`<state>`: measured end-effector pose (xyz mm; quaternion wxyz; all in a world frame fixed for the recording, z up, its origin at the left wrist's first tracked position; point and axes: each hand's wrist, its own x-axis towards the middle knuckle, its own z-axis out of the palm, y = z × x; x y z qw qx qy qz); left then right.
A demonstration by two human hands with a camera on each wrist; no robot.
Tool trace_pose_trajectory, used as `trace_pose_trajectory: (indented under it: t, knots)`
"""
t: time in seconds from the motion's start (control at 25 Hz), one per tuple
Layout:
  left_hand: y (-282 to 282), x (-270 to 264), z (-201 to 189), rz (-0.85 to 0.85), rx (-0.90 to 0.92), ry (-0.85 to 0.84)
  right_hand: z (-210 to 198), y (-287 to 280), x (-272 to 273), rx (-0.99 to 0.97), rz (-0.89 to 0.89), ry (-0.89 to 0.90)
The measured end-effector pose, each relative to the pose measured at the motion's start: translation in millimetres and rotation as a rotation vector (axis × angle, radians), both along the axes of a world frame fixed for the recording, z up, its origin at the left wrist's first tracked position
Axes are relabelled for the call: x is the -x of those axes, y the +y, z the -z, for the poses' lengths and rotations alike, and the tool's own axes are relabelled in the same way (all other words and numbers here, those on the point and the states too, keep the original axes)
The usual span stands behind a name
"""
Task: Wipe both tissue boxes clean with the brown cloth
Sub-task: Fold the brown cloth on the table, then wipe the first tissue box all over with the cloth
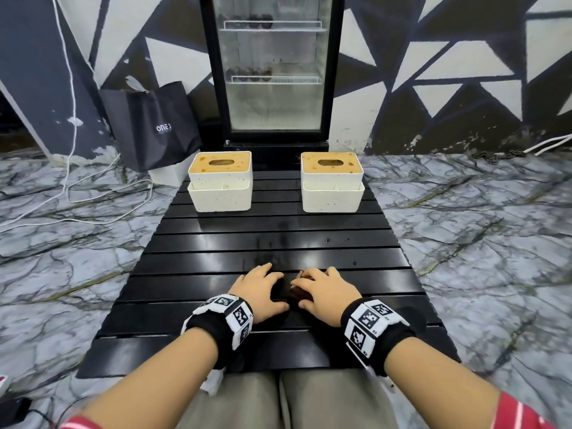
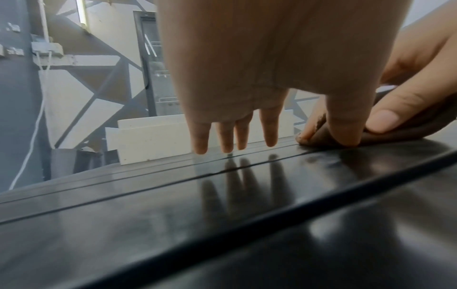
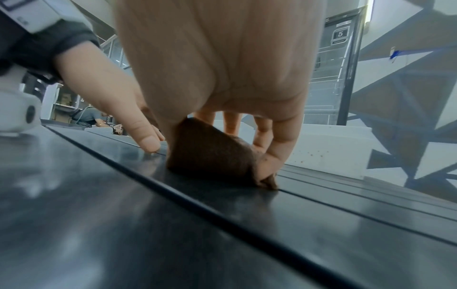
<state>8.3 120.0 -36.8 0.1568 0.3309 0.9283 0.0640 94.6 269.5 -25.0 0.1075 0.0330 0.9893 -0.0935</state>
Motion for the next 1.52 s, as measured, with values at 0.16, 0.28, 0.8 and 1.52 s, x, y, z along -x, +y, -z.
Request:
trace_pose_trajectory:
  t: [0.16,0.28,0.8,1.52]
  knots:
    - [29,-21,3,0.063,0.024,-0.016,3,23,-25,0.007,0.046,0.002]
    - [37,-31,1,0.066,0.034,-0.009,6,39,-40,0.009,0.065,0.016]
    - [34,-30,-2,0.062,0.010,-0.062,1,43,-44,0.021,0.069,-0.039]
    - [-67,197,-51,-0.256,-0.126,0.249,-60,5,185,0.138,-0.064,0.188]
